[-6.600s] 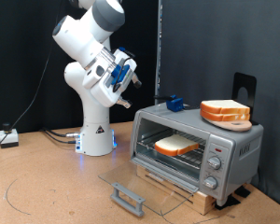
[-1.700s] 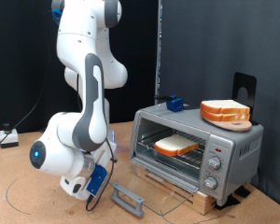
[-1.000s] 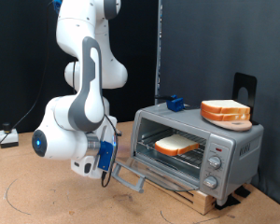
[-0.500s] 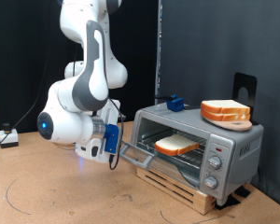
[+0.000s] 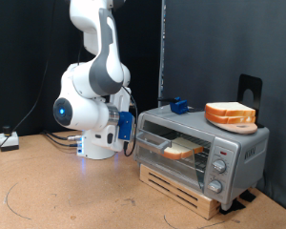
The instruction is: Make a piece of toast with the oven
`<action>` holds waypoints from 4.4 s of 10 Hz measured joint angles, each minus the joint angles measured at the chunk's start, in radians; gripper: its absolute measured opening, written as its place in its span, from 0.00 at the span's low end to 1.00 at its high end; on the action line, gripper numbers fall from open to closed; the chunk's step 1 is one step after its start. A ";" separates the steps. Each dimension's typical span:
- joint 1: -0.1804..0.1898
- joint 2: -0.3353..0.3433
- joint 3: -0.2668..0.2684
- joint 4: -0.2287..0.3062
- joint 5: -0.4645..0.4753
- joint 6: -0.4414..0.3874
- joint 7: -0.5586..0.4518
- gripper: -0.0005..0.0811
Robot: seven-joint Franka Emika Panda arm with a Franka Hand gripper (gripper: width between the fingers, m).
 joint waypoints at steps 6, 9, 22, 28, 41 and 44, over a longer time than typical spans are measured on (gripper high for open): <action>0.042 -0.202 0.095 -0.163 0.058 0.031 0.096 0.99; 0.007 -0.236 0.076 -0.170 0.050 0.071 0.146 0.99; -0.092 0.076 -0.043 0.119 0.044 0.055 0.072 0.99; -0.080 0.190 0.000 0.240 0.107 0.089 0.089 0.99; -0.043 0.485 0.085 0.597 0.251 0.022 0.252 0.99; -0.040 0.519 0.097 0.623 0.292 0.043 0.225 0.99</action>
